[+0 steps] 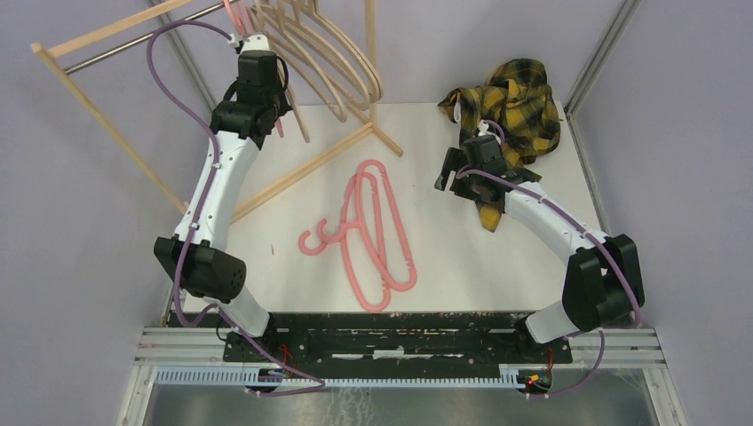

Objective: Organize the hangers

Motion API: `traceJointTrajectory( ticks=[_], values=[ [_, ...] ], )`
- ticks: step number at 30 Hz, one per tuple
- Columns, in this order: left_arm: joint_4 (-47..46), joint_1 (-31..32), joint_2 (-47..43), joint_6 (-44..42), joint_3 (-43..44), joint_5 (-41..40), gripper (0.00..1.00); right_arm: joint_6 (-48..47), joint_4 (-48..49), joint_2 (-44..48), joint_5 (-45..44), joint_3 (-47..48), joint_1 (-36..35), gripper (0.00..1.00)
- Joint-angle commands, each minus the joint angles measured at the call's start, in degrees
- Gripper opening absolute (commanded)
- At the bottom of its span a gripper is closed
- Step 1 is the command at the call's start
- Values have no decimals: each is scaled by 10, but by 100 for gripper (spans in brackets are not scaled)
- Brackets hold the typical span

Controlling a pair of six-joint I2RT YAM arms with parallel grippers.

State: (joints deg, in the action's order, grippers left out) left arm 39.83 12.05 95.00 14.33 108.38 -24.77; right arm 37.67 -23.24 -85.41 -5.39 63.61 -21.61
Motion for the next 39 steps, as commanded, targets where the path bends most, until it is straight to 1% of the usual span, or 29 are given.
traceJointTrajectory(
  ticks=[1, 2, 3, 9, 10, 11, 12, 15, 17, 26, 31, 33, 36, 38, 39],
  values=[
    [32, 22, -4, -46, -1, 44, 30, 3, 20, -4, 2, 12, 3, 89],
    [29, 24, -8, -47, -1, 45, 36, 3, 20, -4, 3, 12, 2, 89],
    [27, 24, -12, -47, -2, 47, 46, 4, 19, -4, 4, 13, 2, 89],
    [14, 25, -52, -47, -20, 43, 77, 5, 22, 0, 7, 7, 3, 90],
    [14, 25, -59, -48, -22, 39, 84, 5, 24, 0, 9, 5, 3, 90],
    [14, 25, -67, -48, -25, 39, 95, 4, 24, 1, 12, 4, 3, 90],
    [14, 25, -76, -50, -28, 38, 100, 3, 25, 1, 15, 2, 3, 90],
    [8, 24, -108, -53, -45, 51, 99, -7, 25, 3, 24, 2, 2, 91],
    [-6, 25, -137, -54, -67, 74, 99, -10, 26, 4, 27, 1, 3, 91],
    [-58, 25, -277, -34, -220, 191, 99, -23, 37, 2, 50, -10, 0, 91],
    [-66, 25, -325, -28, -281, 200, 99, -31, 45, -3, 73, -8, -10, 91],
    [-66, 24, -342, -23, -302, 207, 99, -45, 35, -7, 62, 6, -35, 90],
    [-68, 24, -377, -10, -339, 239, 99, -69, 6, -26, 17, 45, -102, 89],
    [-71, 24, -404, 2, -370, 265, 99, -73, 1, -50, 11, 76, -144, 89],
    [-74, 24, -417, 10, -388, 279, 99, -73, 0, -64, 14, 84, -153, 88]
  ],
)
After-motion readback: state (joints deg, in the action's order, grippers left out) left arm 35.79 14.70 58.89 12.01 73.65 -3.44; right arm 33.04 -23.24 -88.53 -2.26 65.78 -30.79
